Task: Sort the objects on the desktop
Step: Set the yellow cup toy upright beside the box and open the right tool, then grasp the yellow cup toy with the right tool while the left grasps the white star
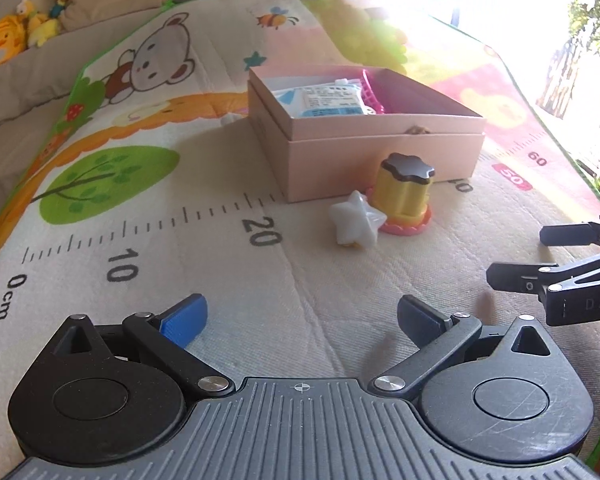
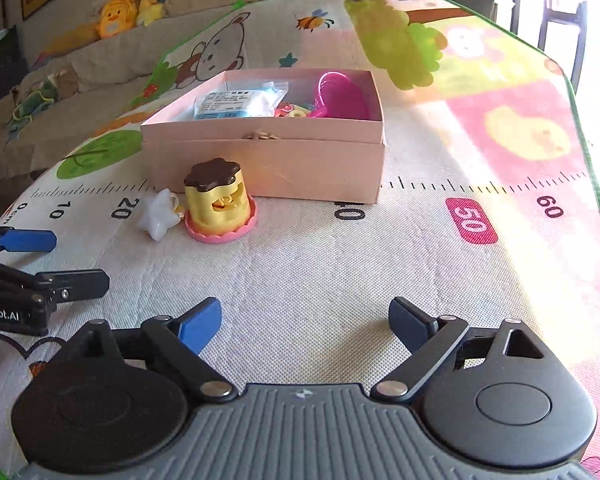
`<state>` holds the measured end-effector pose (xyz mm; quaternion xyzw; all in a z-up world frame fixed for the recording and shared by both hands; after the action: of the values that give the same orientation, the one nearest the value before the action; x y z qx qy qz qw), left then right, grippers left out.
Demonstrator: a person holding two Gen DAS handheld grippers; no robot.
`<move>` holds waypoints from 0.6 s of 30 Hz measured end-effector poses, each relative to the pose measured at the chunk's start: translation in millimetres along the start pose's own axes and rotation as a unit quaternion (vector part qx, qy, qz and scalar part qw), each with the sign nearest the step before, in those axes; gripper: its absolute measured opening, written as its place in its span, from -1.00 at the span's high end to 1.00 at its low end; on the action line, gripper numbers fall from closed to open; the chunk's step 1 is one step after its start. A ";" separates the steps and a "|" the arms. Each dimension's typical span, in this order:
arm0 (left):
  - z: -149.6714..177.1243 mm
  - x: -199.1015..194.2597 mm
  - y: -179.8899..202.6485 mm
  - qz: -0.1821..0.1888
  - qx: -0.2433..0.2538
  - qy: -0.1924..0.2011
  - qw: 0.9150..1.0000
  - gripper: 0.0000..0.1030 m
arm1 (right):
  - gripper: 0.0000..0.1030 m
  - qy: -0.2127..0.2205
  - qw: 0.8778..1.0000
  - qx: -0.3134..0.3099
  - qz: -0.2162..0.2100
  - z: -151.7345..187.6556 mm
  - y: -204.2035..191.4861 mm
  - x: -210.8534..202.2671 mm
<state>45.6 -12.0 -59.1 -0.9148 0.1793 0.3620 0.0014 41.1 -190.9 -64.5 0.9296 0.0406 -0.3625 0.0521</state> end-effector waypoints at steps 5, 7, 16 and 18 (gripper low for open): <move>-9.2 17.4 19.4 -0.002 0.037 -0.009 0.999 -1.00 | -1.00 0.002 1.000 0.012 -0.014 1.1 2.2 1.3; -13.9 20.9 20.3 -0.010 0.044 -0.008 0.999 -1.00 | -1.00 0.003 1.000 0.013 -0.016 1.1 2.7 1.3; -22.9 10.5 -27.8 -0.115 0.048 0.007 0.992 -1.00 | -1.00 -0.002 1.000 -0.015 0.004 3.9 -4.6 2.4; -20.6 3.4 -45.0 -0.123 0.028 0.007 0.992 -1.00 | -1.00 -0.003 1.000 -0.014 0.005 5.0 -4.2 1.9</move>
<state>76.4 26.2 -51.8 -0.9319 0.0753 0.3477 0.0704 38.6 -187.4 -69.7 0.9278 0.0410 -0.3648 0.0668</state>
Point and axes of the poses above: each gripper's, at about its wrist camera, not at the fingertips, and x roughly the way its jaws point, y to its right, z to its underside, the point moved 9 cm from there along x, roughly the way its jaws point, and after that the axes turned 9 degrees about z, right-handed, at the moved point
